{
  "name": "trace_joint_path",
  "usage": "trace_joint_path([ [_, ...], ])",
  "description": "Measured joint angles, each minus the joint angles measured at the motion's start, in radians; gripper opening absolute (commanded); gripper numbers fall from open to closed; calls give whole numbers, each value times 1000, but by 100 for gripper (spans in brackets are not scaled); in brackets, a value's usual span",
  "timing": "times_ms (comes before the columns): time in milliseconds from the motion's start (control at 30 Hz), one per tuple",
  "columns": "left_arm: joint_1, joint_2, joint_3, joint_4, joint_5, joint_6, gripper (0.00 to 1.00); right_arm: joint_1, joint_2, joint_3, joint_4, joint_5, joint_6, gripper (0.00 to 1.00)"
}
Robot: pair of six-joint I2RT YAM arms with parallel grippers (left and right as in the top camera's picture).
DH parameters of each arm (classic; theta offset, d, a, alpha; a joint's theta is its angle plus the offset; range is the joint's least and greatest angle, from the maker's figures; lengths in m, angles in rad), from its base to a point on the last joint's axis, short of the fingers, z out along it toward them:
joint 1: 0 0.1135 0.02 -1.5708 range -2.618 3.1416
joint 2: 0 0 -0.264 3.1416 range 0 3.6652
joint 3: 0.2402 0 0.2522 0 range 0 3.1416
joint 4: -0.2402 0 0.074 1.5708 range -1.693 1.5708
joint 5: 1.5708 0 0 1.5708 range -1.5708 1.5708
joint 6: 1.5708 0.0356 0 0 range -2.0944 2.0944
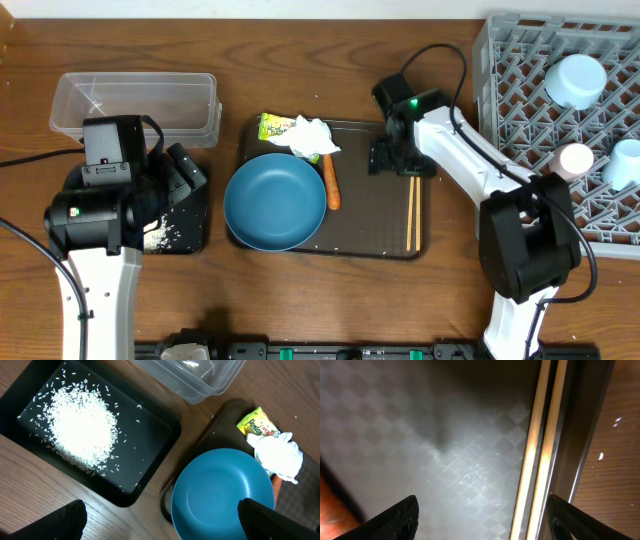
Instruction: Sort waste into correct bins and load items into the dishwasher rack
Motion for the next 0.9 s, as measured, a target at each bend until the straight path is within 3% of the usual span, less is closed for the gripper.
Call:
trace_joint_path([
  [733,0,0,0,0,0,0,99,-4,1,-129,116,-30,11,76],
  [900,0,0,0,0,0,0,99,-4,1,-144,134,-30,11,72],
])
